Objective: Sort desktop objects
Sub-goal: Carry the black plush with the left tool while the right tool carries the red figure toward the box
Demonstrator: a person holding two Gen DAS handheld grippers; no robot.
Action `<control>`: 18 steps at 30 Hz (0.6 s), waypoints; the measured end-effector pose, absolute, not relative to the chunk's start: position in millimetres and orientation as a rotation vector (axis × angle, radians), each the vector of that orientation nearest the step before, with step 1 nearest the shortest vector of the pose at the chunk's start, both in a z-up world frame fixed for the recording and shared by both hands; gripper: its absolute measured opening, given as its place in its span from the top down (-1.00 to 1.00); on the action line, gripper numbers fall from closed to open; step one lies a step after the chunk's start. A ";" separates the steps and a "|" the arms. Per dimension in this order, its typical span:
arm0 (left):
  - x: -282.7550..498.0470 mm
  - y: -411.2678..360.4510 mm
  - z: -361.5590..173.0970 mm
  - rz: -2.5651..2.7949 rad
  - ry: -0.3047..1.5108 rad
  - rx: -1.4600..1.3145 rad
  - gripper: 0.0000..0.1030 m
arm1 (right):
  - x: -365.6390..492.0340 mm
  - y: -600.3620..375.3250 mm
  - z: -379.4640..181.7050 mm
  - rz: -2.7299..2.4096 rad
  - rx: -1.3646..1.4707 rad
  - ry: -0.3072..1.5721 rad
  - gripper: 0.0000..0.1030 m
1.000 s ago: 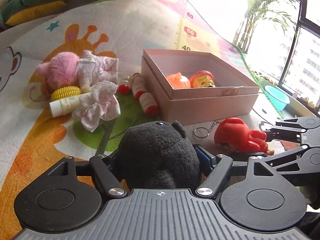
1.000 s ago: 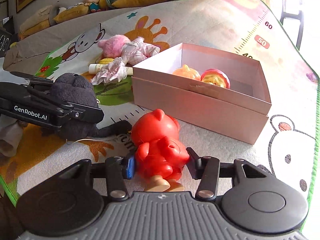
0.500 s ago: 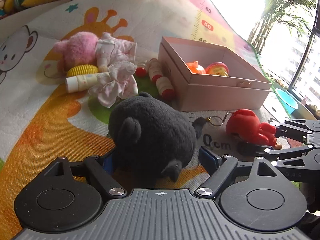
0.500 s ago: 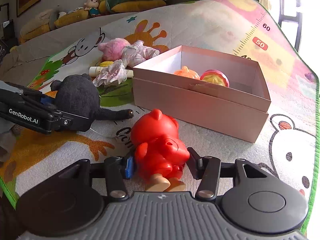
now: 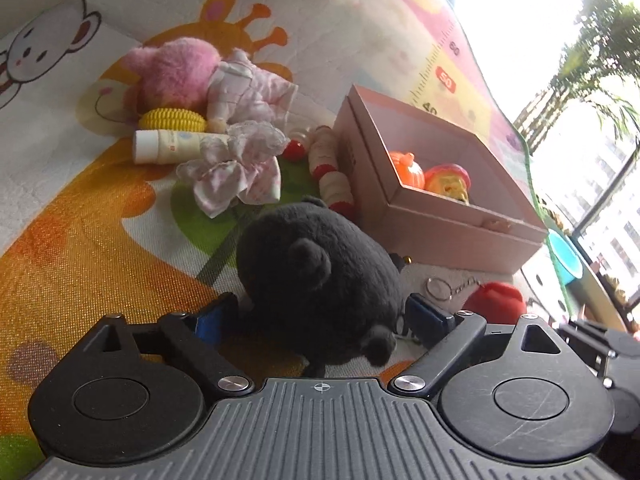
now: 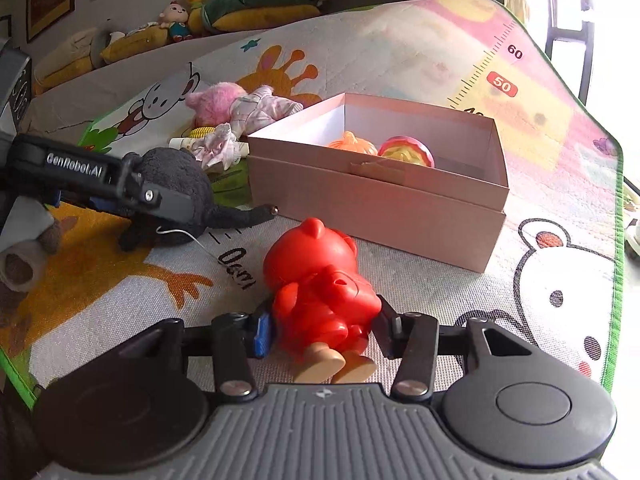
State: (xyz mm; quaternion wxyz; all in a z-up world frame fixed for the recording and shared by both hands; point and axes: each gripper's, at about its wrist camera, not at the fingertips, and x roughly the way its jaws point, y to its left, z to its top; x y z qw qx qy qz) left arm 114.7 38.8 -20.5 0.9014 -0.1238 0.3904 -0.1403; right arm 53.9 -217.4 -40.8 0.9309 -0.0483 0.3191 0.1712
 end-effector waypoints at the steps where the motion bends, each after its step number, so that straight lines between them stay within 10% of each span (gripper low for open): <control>1: 116.4 39.1 -19.6 -0.283 0.809 -0.274 -0.83 | 53.6 -217.4 -41.5 0.351 -0.099 0.652 0.07; 18: 119.0 17.2 -25.1 -0.257 0.727 -0.137 -0.64 | 50.8 -218.8 -46.2 0.349 -0.090 0.617 -0.02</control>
